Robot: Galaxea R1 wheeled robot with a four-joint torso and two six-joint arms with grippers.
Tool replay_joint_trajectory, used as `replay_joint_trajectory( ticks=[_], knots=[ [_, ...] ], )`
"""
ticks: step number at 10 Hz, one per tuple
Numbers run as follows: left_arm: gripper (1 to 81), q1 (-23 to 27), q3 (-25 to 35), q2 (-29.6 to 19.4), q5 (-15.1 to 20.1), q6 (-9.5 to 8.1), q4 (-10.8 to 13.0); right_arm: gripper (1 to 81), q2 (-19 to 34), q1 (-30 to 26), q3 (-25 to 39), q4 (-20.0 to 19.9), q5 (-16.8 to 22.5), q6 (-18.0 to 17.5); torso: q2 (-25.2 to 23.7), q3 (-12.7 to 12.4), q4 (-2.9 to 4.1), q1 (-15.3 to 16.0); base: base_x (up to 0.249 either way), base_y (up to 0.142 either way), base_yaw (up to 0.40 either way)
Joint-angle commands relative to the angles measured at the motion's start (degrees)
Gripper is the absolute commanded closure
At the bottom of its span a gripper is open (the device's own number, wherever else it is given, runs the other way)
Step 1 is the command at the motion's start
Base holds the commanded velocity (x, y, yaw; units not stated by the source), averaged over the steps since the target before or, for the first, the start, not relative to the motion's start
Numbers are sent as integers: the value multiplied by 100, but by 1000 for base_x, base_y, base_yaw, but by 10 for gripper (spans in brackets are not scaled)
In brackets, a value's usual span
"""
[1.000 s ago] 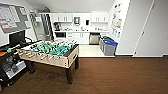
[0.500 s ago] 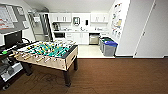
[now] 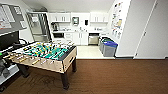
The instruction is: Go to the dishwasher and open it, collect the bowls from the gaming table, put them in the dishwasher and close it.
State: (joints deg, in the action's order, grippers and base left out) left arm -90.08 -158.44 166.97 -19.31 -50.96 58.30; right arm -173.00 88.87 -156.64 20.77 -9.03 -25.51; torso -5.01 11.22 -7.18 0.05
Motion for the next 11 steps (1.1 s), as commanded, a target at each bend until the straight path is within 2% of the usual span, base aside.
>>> replay_joint_trajectory(
  ticks=[1,3,11],
  knots=[
    [811,143,-29,-85,156,16,33,811,35,-224,20,58,262,11,0,0,0,0,144,-82,0],
    [811,143,-29,-76,156,7,42,811,35,-225,11,50,262,11,0,0,0,2,143,-77,0],
    [811,135,-29,-76,156,7,15,811,35,-233,3,58,262,11,0,0,0,2,138,0,0]
  ],
)
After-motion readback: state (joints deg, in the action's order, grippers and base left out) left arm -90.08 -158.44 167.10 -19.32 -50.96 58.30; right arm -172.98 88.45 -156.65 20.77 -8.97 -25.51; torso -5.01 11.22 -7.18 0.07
